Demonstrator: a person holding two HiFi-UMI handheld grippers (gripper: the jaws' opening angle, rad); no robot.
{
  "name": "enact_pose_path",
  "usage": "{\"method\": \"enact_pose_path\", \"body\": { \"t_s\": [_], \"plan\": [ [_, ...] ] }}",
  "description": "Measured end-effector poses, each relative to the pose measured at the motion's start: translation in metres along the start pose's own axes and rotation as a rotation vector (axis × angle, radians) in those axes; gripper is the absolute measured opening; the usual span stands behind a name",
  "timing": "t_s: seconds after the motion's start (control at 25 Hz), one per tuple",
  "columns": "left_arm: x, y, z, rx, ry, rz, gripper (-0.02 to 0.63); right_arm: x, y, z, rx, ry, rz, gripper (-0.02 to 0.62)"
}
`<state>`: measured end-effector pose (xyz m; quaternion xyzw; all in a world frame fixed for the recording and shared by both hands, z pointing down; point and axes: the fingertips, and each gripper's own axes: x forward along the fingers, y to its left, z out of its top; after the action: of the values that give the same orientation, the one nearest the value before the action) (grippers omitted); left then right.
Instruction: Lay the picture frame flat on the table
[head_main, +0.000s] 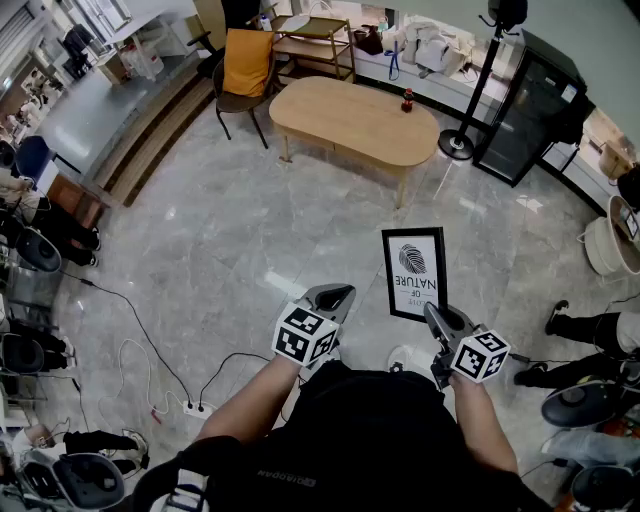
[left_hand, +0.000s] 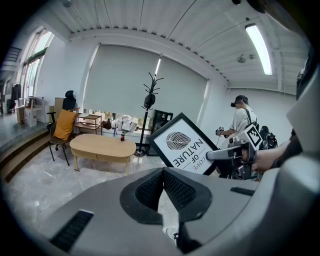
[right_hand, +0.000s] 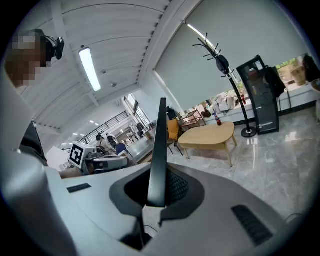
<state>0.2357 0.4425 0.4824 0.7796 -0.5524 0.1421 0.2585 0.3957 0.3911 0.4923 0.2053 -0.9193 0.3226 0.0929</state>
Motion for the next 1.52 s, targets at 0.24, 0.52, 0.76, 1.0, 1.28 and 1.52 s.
{"method": "enact_pose_path", "body": {
  "t_s": [0.24,0.52,0.76,1.0,1.28,1.52],
  "plan": [
    [-0.005,0.005,-0.001,0.003,-0.008,0.005,0.005,0.002,-0.001,-0.002,-0.002,-0.002,-0.011,0.017],
    [-0.003,0.006,-0.001,0.004,-0.002,0.006,0.005,0.005,-0.001,-0.002,0.000,-0.002,-0.010,0.017],
    [-0.001,0.012,0.009,0.006,-0.023,-0.014,0.005,0.012,0.005,0.008,-0.019,0.001,-0.018,0.017],
    [-0.009,0.025,0.007,-0.001,-0.030,-0.051,0.005,0.027,0.022,0.013,-0.001,-0.030,-0.007,0.017],
    [-0.036,0.070,-0.015,-0.032,-0.015,-0.028,0.005,0.074,0.047,-0.013,0.063,0.037,0.031,0.018],
    [-0.072,0.125,-0.039,-0.090,0.004,0.032,0.005,0.117,0.078,-0.021,0.040,0.086,0.053,0.018]
  ]
}}
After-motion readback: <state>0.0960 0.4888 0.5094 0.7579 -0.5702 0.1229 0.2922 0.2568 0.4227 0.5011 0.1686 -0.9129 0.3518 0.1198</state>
